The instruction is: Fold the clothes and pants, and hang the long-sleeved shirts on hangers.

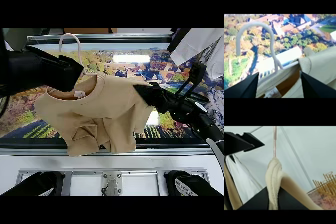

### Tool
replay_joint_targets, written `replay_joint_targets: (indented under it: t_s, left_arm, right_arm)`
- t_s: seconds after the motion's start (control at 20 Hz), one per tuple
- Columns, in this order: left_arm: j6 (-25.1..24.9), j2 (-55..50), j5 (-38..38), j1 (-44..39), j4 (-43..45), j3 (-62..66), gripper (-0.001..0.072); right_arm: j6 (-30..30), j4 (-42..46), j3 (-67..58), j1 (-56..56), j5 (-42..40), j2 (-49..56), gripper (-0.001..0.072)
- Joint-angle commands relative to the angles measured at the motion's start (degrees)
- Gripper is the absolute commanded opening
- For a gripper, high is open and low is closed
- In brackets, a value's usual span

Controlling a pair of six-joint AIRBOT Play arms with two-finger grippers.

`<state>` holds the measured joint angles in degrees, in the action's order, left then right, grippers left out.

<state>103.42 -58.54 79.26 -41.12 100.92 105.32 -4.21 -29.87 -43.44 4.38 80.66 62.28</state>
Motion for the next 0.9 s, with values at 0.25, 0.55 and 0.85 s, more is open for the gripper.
replay_joint_targets:
  t_s: [0.25,0.55,0.85]
  left_arm:
    - [0.2,8.7,0.3,11.8,-0.2,-5.2,0.0168]
    - [0.6,17.8,-6.5,15.6,-1.0,-21.4,0.002]
    - [0.5,14.8,-10.4,15.6,-8.2,-28.3,0.002]
  right_arm:
    - [2.0,-5.0,0.0,0.0,1.2,0.0,0.0023]
    - [3.3,-8.3,-5.7,-8.5,-2.0,-1.6,0.0023]
    - [-0.9,0.8,-12.4,-31.2,-11.9,-10.4,0.0023]
